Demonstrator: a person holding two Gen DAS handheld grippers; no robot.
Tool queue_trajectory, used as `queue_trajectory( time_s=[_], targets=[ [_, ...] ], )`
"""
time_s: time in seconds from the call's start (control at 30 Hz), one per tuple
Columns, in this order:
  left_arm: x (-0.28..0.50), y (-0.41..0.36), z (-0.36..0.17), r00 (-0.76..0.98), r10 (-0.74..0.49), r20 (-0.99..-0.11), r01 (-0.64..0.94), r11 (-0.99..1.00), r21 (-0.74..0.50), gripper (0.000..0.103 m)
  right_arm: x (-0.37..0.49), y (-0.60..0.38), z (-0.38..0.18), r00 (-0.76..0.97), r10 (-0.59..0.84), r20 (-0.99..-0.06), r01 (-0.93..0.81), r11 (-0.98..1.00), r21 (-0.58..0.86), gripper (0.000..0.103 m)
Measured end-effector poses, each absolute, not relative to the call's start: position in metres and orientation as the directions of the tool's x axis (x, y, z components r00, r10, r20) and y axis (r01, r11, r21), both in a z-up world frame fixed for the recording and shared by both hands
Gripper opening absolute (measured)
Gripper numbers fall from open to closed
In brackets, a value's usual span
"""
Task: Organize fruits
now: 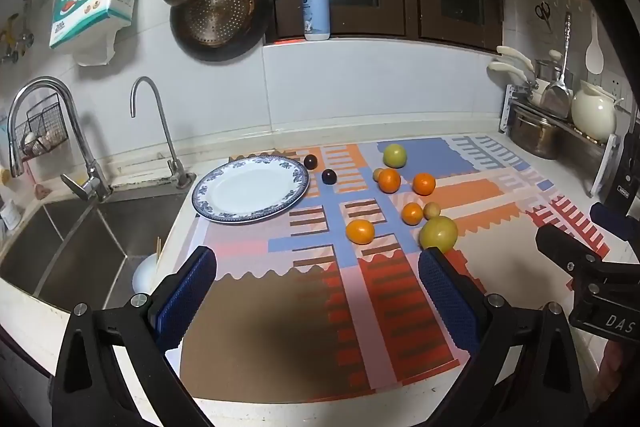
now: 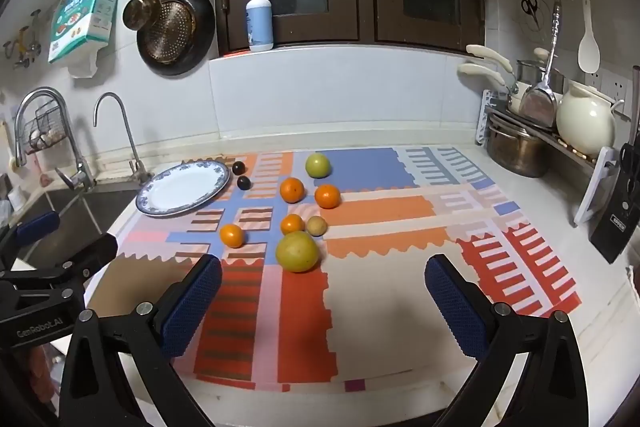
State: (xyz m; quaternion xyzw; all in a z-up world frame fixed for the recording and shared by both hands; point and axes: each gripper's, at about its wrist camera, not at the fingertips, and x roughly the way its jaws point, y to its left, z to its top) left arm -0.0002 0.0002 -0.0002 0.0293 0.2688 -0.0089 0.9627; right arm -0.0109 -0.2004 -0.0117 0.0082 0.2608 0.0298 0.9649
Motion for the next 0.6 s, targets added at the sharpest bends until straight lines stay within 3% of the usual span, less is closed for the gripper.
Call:
queue_trajectory(
  time_s=[0.6],
  targets=[
    [-0.008,0.001,0.009,0.861,-0.018,-0.508,0.049,0.998,0.047,0.103,-0.015,-0.197,-0.007,0.86,0.073,-0.504,-0.067,0.997,0.029,0.102]
  ],
)
